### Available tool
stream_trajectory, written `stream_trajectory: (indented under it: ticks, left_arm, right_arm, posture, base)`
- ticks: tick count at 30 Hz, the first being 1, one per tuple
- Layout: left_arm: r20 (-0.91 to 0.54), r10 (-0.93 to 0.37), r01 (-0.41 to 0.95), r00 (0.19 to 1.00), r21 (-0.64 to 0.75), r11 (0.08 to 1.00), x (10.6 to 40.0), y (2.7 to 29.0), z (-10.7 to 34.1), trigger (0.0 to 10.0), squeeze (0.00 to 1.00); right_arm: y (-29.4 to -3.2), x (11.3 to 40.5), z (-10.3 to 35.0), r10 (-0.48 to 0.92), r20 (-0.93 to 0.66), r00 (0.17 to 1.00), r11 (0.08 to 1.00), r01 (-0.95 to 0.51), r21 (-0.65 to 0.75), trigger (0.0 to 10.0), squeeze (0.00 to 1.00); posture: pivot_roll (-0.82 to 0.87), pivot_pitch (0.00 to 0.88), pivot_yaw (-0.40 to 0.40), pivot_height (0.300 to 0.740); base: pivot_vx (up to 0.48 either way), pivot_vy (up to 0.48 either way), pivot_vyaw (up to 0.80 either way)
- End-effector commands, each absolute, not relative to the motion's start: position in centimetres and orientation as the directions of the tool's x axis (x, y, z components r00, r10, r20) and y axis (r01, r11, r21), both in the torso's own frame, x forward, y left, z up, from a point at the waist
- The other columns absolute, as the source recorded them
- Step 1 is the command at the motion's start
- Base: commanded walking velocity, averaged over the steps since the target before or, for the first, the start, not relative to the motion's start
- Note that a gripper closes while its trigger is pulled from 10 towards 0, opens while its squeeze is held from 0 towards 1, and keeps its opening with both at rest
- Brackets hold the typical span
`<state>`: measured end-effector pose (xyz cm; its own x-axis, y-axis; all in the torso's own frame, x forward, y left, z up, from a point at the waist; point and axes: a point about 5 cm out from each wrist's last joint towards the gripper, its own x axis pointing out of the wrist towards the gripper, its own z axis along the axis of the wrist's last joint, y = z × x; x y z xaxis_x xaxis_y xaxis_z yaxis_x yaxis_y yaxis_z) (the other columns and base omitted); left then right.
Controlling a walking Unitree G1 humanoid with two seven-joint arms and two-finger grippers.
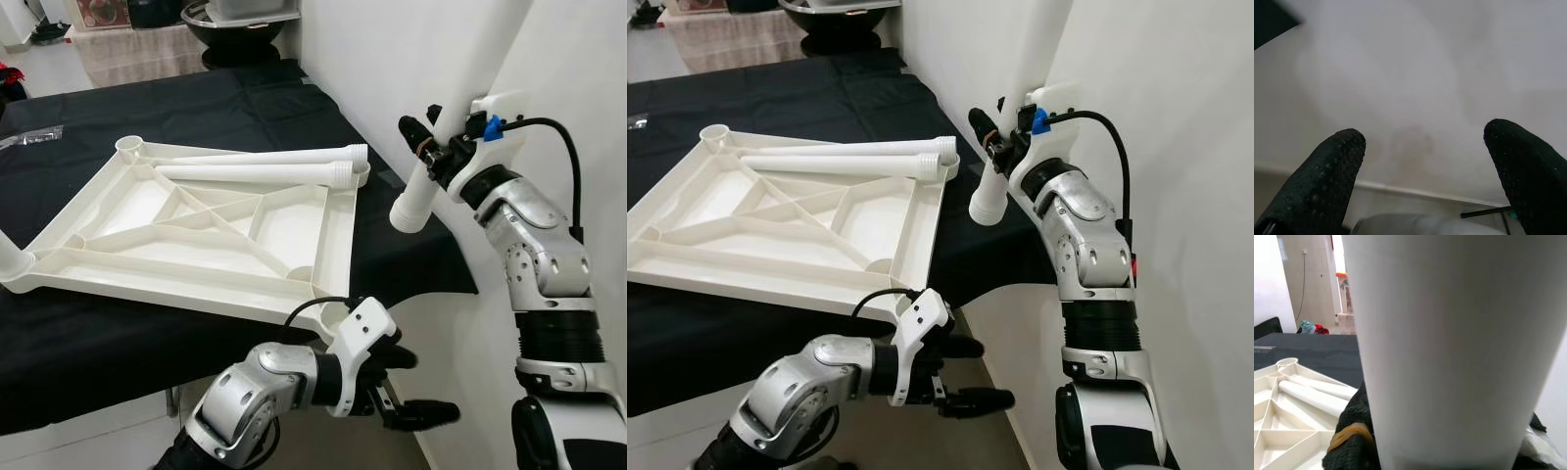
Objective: Building children table
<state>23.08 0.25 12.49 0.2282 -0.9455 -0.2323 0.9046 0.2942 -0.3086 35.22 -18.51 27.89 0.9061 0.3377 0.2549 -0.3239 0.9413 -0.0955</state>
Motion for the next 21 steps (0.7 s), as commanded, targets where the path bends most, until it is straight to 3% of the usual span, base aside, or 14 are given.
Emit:
stream_trajectory:
  ticks: [1, 8, 16, 19, 20, 21]
  left_arm:
    - [-0.248, -0.935, 0.889, 0.255, -0.320, 0.327, 23.5, 0.5, 12.3, 10.0, 0.00]
    - [-0.261, -0.914, 0.877, 0.311, -0.291, 0.382, 25.1, 1.3, 12.2, 10.0, 0.00]
    - [-0.322, -0.890, 0.860, 0.321, -0.293, 0.417, 25.7, 1.0, 11.4, 10.0, 0.00]
    - [-0.455, -0.795, 0.815, 0.402, -0.219, 0.537, 27.0, 1.2, 9.8, 10.0, 0.00]
    - [-0.455, -0.795, 0.815, 0.402, -0.219, 0.537, 27.0, 1.2, 9.8, 10.0, 0.00]
    - [-0.488, -0.745, 0.784, 0.456, -0.175, 0.595, 27.7, 1.7, 9.6, 10.0, 0.00]
  right_arm:
    - [-18.8, 35.2, 28.9, 0.326, 0.295, 0.898, 0.945, -0.310, -0.102, 10.0, 0.00]
    - [-18.9, 35.3, 29.6, 0.325, 0.310, 0.893, 0.946, -0.305, -0.113, 10.0, 0.00]
    - [-19.5, 35.3, 30.4, 0.308, 0.327, 0.893, 0.951, -0.284, -0.122, 10.0, 0.00]
    - [-19.8, 35.2, 30.6, 0.302, 0.332, 0.894, 0.953, -0.274, -0.128, 10.0, 0.00]
    - [-19.8, 35.2, 30.6, 0.302, 0.332, 0.894, 0.953, -0.274, -0.128, 10.0, 0.00]
    - [-19.8, 35.3, 30.6, 0.302, 0.330, 0.894, 0.953, -0.274, -0.129, 10.0, 0.00]
  posture:
    - [-0.02, 0.114, -0.011, 0.740]
    - [-0.02, 0.118, -0.006, 0.740]
    - [-0.03, 0.125, -0.003, 0.740]
    - [-0.04, 0.116, 0.001, 0.740]
    - [-0.04, 0.116, 0.001, 0.740]
    - [-0.04, 0.112, 0.000, 0.740]
  base:
    - [0.000, 0.000, 0.00]
    - [0.000, 0.000, 0.00]
    - [0.000, 0.000, 0.00]
    - [0.000, 0.000, 0.00]
    - [0.000, 0.000, 0.00]
    - [0.000, 0.000, 0.00]
